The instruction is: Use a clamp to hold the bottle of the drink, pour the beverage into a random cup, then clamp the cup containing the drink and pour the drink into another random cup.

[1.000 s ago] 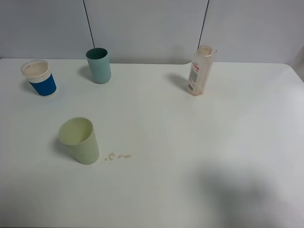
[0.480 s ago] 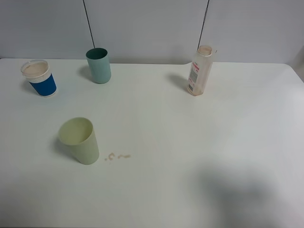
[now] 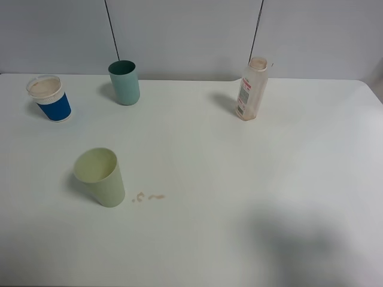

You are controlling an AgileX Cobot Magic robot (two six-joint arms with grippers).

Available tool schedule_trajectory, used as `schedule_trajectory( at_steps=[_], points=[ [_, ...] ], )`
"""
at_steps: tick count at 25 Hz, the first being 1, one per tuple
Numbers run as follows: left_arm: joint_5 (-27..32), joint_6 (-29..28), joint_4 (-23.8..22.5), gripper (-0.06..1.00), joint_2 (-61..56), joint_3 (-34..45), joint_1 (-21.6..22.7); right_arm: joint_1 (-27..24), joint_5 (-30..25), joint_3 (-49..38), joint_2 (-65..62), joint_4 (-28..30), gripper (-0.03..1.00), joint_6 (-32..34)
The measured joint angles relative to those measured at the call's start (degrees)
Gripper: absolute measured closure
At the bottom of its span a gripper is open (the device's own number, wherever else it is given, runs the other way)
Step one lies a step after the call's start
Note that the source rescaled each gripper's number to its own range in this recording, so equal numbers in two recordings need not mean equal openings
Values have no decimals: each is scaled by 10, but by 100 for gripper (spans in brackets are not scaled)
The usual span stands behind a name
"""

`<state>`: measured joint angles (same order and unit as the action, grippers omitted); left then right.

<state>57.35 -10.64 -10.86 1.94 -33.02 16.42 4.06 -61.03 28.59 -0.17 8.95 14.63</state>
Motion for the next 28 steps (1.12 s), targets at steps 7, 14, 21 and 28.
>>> schedule_trajectory(
  at_steps=[7, 14, 21, 28],
  points=[
    [62, 0, 8, -6, -22, 1, 0, 0, 0, 0, 0, 0, -3, 0],
    [65, 7, 34, -6, -23, 22, 0, 0, 0, 0, 0, 0, -3, 0],
    [36, 24, 50, -6, -23, 40, 0, 0, 0, 0, 0, 0, -3, 0],
    [35, 24, 51, -6, -23, 40, 0, 0, 0, 0, 0, 0, -3, 0]
  ],
)
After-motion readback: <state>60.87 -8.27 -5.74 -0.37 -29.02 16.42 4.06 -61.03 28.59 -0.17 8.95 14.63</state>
